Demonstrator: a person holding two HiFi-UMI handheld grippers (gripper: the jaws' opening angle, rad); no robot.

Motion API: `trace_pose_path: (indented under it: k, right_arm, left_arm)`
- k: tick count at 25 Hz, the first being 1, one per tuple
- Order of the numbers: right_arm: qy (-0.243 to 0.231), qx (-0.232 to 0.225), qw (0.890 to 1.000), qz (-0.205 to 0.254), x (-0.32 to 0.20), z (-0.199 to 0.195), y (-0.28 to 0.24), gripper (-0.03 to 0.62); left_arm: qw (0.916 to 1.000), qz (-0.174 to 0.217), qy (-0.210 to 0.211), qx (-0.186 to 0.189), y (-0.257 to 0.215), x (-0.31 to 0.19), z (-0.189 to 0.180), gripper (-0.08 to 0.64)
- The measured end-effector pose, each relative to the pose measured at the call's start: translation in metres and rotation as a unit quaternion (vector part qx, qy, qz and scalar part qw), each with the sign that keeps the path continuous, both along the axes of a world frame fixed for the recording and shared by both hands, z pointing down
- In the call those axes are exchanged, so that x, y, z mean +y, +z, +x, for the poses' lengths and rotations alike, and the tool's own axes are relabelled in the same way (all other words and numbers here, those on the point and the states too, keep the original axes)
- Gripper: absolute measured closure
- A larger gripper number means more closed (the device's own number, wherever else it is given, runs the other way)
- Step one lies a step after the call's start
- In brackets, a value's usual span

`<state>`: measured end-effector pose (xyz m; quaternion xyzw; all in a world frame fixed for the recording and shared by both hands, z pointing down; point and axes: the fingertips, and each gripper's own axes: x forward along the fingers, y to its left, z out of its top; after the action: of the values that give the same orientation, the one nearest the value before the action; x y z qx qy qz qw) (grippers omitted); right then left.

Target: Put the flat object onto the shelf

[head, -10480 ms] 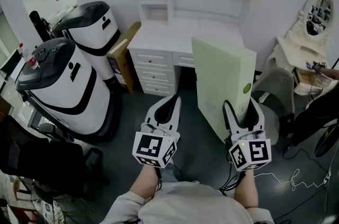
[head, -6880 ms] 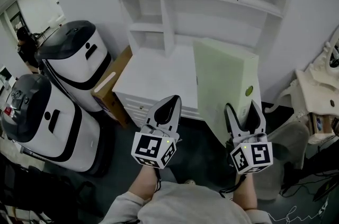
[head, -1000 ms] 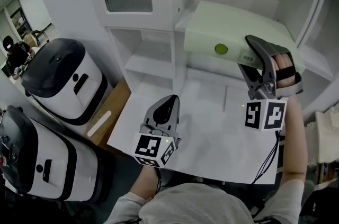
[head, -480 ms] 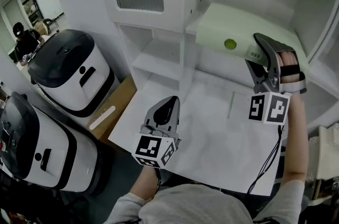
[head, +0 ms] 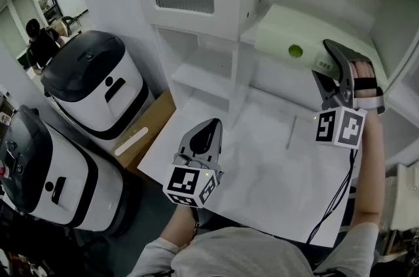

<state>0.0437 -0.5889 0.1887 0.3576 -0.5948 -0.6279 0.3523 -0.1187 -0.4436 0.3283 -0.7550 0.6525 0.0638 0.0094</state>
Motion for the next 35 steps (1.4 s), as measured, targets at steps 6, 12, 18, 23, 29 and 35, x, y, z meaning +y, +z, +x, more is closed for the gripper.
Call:
trace_pose_path:
  k: [6, 12, 18, 23, 29, 35]
  right_arm:
    - [-0.003, -0.013, 1.0, 0.001, 0.0, 0.0, 0.0, 0.29]
    - [-0.004, -0.032, 0.999, -0.014, 0.006, 0.001, -0.001, 0.273]
    - [-0.003, -0.041, 0.999, -0.007, 0.023, 0.004, -0.005, 0.273]
    - [-0.017, -0.093, 0.995, -0.028, 0.05, 0.006, -0.012, 0.284]
    - [-0.034, -0.199, 0.979, -0.035, 0.088, 0.009, -0.024, 0.554]
    - [-0.045, -0.28, 0.954, -0.093, 0.124, 0.008, -0.011, 0.583]
  left_arm:
    - [1.0, 0.001, 0.003, -0.004, -0.001, 0.003, 0.0, 0.546]
    - [1.0, 0.003, 0.0, -0.003, -0.001, 0.01, -0.006, 0.546]
    - [1.0, 0.004, 0.005, -0.004, -0.001, 0.018, -0.009, 0.546]
    - [0.9998, 0.007, 0.02, -0.004, -0.003, 0.023, -0.008, 0.546]
    - [0.9988, 0.006, 0.049, -0.006, -0.001, 0.033, -0.005, 0.546]
    - [0.9967, 0.004, 0.081, -0.009, 0.0, 0.046, -0.01, 0.546]
